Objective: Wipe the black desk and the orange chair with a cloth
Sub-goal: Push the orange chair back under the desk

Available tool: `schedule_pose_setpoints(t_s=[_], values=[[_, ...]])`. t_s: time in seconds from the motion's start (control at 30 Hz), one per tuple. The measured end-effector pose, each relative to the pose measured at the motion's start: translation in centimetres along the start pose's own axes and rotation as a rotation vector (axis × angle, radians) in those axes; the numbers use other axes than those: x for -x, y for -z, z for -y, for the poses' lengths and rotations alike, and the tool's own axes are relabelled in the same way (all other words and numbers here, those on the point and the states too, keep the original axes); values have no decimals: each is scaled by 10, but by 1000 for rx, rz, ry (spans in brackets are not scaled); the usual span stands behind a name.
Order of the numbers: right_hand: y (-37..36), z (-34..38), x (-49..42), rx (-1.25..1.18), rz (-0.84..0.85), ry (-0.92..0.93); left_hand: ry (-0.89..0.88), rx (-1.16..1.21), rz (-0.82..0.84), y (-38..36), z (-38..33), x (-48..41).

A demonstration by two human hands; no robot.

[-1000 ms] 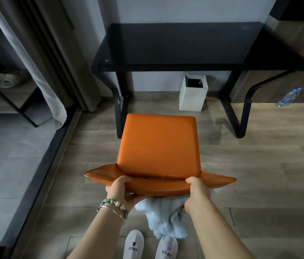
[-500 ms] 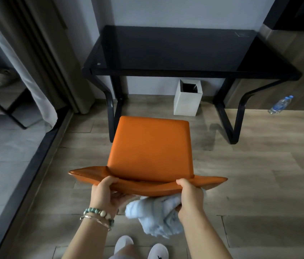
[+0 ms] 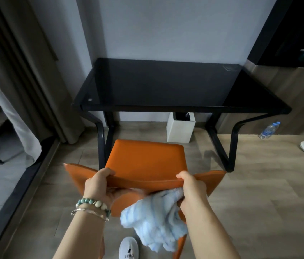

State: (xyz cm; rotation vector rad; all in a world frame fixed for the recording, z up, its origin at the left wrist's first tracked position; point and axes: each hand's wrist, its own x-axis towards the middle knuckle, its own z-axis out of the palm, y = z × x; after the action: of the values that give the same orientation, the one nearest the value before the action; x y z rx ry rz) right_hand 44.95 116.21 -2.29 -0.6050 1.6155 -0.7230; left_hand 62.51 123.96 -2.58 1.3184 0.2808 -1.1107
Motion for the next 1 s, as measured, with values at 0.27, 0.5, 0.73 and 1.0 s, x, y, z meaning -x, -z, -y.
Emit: schedule_pose_setpoints(t_s=[0.27,0.5,0.73,1.0], values=[[-62,42,-47,11,-17,-12,-26,-37,28,-44,-53,-46],[-68,56,-79,7,33,3,-66,27,-3,-63,-44,-69],[-47,37,-103,-24,112,-14,-165,52,-60,-61,4,-73],[-17,-20,-107,-54,133,-27,-168,98,-97,-29,58,-69]])
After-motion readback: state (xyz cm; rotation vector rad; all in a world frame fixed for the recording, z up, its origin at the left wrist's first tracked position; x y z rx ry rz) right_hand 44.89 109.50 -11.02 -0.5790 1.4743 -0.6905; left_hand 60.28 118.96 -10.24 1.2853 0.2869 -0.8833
